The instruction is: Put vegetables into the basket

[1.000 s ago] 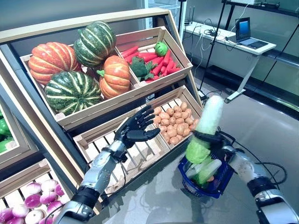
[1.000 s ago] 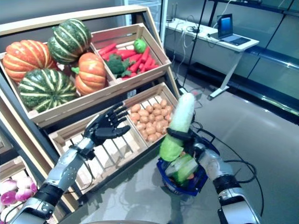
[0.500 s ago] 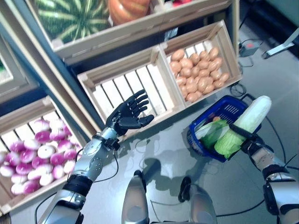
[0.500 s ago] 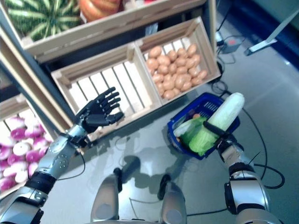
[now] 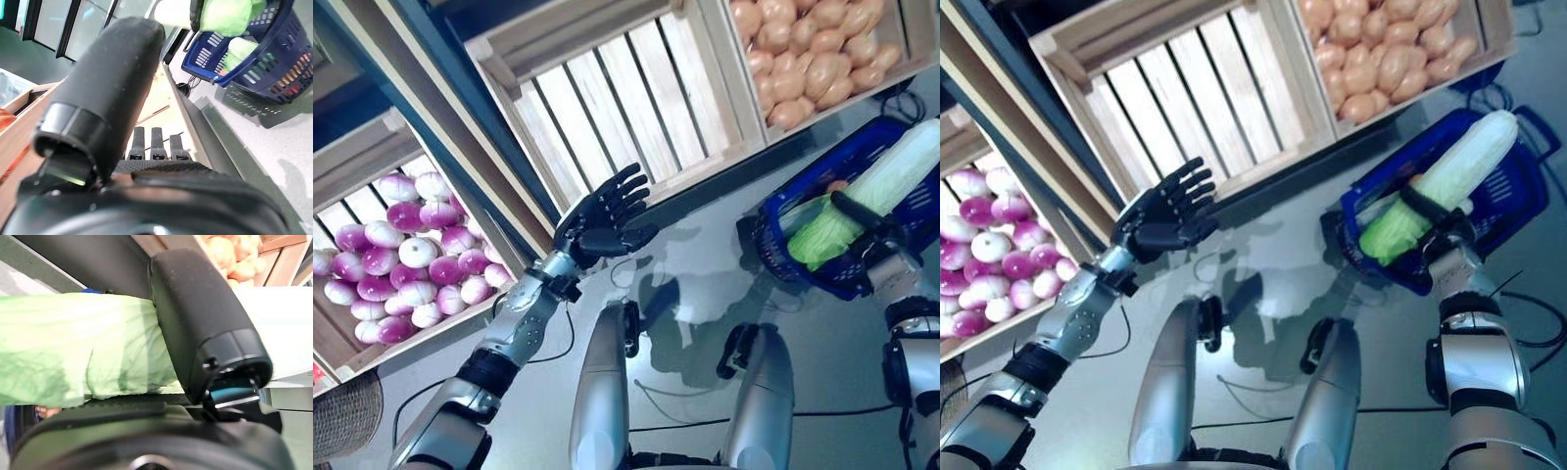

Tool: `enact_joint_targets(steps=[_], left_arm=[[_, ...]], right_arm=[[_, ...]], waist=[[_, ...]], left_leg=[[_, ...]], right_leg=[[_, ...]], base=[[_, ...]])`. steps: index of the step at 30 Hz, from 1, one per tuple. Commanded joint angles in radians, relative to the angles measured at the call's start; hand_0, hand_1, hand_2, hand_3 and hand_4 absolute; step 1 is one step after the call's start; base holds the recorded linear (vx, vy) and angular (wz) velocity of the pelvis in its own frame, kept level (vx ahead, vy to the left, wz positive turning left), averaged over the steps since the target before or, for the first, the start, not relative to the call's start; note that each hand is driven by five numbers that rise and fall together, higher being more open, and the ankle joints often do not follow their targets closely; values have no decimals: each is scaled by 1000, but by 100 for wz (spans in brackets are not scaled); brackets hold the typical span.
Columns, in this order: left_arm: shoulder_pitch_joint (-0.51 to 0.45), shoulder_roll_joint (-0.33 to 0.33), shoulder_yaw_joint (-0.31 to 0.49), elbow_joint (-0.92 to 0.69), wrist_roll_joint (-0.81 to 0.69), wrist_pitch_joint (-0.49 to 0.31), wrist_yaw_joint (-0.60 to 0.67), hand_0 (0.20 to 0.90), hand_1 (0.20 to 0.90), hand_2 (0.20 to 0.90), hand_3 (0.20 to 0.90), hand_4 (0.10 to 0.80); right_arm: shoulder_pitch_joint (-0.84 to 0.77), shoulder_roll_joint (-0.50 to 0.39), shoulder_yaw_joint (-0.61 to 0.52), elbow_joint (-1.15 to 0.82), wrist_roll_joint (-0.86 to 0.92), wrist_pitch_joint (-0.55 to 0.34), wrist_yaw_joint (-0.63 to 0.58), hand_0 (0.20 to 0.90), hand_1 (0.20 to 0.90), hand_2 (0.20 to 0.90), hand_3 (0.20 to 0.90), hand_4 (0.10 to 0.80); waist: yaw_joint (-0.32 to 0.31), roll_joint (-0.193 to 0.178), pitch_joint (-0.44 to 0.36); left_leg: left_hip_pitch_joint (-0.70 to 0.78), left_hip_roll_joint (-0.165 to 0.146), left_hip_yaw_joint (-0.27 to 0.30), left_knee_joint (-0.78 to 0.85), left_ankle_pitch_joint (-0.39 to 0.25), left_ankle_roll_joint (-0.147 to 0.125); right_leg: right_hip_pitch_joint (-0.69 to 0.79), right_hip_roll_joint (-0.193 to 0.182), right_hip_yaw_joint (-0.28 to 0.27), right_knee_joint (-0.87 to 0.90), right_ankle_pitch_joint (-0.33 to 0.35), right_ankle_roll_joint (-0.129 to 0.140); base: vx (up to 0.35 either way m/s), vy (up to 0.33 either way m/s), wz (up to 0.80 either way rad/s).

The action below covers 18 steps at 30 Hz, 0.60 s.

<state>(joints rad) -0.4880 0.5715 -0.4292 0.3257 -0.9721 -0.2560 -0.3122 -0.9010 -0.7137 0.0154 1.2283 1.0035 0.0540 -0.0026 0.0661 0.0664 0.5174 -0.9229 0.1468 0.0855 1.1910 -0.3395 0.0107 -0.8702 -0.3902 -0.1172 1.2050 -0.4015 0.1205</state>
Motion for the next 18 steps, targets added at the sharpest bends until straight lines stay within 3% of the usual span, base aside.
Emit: enact_joint_targets(steps=[1, 9, 10, 11, 18], left_arm=[[-66, -1, 29, -120, -62, -147, -3, 900, 900, 900, 900, 800], [-46, 37, 37, -120, -115, -164, -28, 900, 900, 900, 900, 800], [-46, 40, 39, -118, -119, -166, -32, 900, 900, 900, 900, 800], [-47, 47, 45, -117, -132, -164, -46, 900, 900, 900, 900, 800], [-42, 69, 56, -133, -150, -147, -65, 900, 900, 900, 900, 800]], right_arm=[[-72, -106, 15, -1, 68, -158, -20, 300, 300, 300, 300, 400], [-154, -171, 30, 4, 129, -202, -75, 300, 300, 300, 300, 400], [-157, -173, 31, 5, 138, -199, -66, 531, 531, 531, 531, 554], [-164, -180, 32, 5, 158, -189, -46, 900, 900, 900, 900, 800], [-165, -209, 27, 12, 148, -163, -63, 900, 900, 900, 900, 800]], waist=[[-17, 13, -52], [-17, 23, -56], [-18, 23, -59], [-18, 22, -66], [-18, 16, -94]], left_leg=[[64, 46, -39, 45, -173, -77], [-108, 51, -61, 209, -222, -63], [-117, 51, -61, 215, -224, -62], [-128, 52, -62, 223, -226, -62], [-132, 59, -65, 224, -225, -69]], right_leg=[[17, -18, 39, -14, 9, -34], [-166, -3, 69, 175, -50, -46], [-175, -3, 69, 182, -52, -47], [-188, -1, 70, 195, -56, -49], [-193, -4, 63, 200, -57, -50]], base=[[-63, 6, -1], [-41, -26, 1], [-8, -31, 3], [0, 0, 0], [5, -6, -1]])
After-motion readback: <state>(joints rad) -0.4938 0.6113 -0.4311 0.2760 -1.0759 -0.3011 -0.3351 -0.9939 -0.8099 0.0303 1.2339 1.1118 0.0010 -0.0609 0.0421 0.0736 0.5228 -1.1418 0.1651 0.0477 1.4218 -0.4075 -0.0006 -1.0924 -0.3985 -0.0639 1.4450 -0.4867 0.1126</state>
